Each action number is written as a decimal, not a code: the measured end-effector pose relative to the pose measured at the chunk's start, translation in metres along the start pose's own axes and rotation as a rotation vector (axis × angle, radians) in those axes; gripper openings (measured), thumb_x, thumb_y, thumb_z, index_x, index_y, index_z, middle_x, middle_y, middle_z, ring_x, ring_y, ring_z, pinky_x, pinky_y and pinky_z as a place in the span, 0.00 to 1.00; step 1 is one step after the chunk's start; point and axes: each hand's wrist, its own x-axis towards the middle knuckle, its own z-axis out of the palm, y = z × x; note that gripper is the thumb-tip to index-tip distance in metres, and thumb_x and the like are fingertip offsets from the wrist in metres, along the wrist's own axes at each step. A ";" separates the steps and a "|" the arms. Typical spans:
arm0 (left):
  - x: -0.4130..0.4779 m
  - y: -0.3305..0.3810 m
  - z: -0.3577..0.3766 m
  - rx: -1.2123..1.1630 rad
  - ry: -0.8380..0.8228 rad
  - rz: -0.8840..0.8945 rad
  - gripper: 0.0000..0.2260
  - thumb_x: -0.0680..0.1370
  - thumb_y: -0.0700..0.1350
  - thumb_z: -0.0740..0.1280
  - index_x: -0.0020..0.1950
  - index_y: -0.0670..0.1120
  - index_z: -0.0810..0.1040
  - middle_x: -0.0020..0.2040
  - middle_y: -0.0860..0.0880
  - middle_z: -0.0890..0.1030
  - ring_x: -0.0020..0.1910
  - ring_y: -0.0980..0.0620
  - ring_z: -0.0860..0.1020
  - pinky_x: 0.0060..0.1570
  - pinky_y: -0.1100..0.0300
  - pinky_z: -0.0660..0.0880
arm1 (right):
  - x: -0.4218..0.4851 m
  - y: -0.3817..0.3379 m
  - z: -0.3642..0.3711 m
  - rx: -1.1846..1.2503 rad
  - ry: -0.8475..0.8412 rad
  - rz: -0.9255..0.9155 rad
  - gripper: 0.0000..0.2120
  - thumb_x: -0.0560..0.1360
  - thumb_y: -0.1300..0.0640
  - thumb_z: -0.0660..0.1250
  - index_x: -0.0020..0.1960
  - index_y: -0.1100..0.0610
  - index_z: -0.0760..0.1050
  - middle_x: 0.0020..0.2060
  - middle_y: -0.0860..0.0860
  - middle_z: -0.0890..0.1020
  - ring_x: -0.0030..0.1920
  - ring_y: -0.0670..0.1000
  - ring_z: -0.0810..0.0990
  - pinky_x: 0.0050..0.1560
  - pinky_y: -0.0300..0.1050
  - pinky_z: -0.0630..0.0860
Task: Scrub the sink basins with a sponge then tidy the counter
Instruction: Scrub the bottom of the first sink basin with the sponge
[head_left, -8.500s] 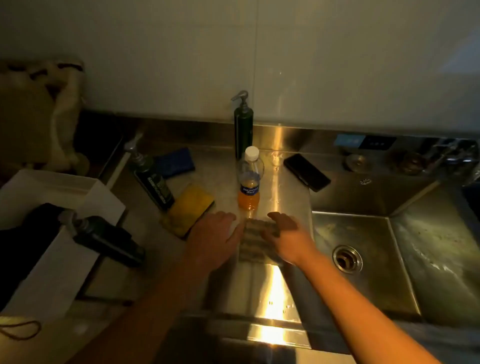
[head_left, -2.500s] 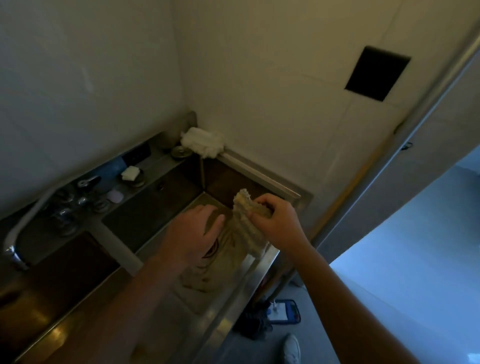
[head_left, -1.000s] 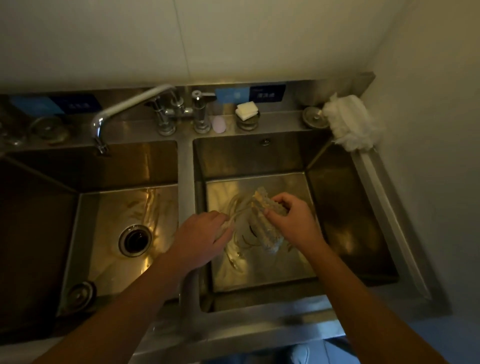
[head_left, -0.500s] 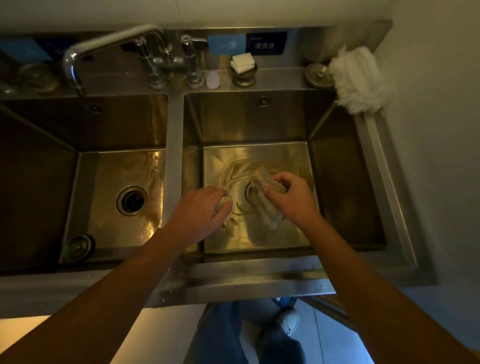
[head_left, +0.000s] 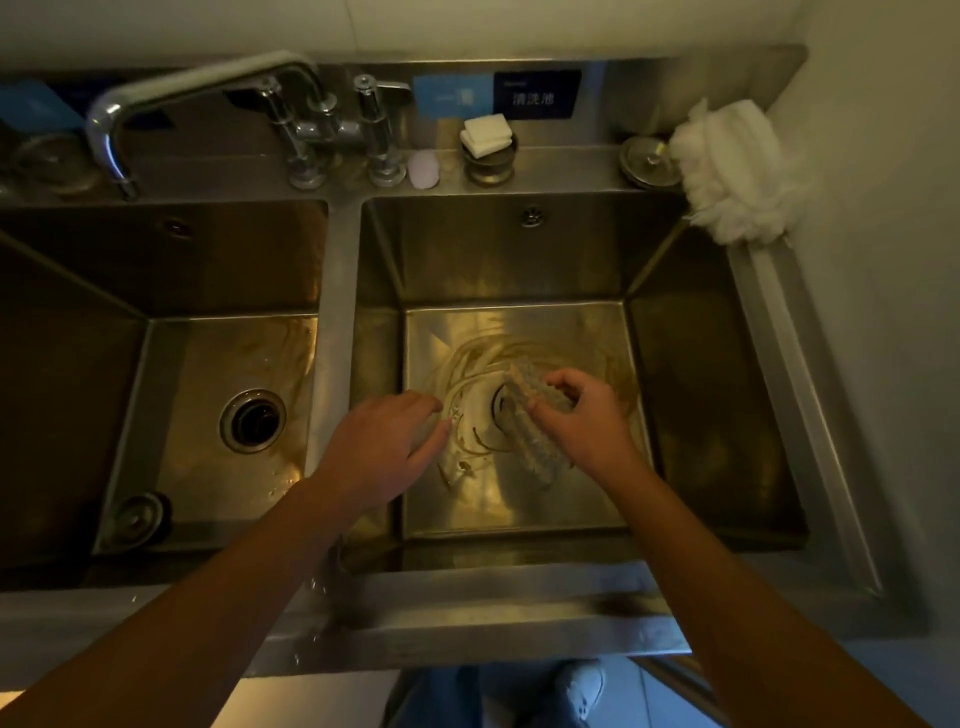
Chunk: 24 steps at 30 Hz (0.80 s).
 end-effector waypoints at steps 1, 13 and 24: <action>0.002 0.000 0.001 0.013 0.013 0.016 0.20 0.83 0.59 0.54 0.65 0.50 0.77 0.57 0.53 0.81 0.53 0.54 0.78 0.52 0.57 0.74 | 0.004 0.003 0.004 -0.001 0.002 0.002 0.09 0.71 0.58 0.76 0.51 0.54 0.80 0.44 0.49 0.82 0.48 0.49 0.80 0.49 0.42 0.76; 0.001 -0.001 0.001 -0.096 0.132 0.041 0.22 0.80 0.61 0.56 0.61 0.49 0.79 0.54 0.54 0.81 0.50 0.56 0.77 0.48 0.61 0.69 | 0.010 0.039 0.038 0.090 0.014 0.090 0.08 0.71 0.61 0.76 0.46 0.54 0.79 0.39 0.45 0.81 0.40 0.36 0.78 0.40 0.28 0.72; 0.000 0.000 0.000 -0.063 0.125 0.044 0.22 0.79 0.62 0.58 0.62 0.50 0.78 0.55 0.55 0.81 0.49 0.60 0.74 0.48 0.63 0.68 | 0.014 0.041 0.041 0.132 0.005 0.030 0.14 0.70 0.64 0.76 0.42 0.47 0.76 0.39 0.45 0.81 0.39 0.39 0.78 0.42 0.31 0.74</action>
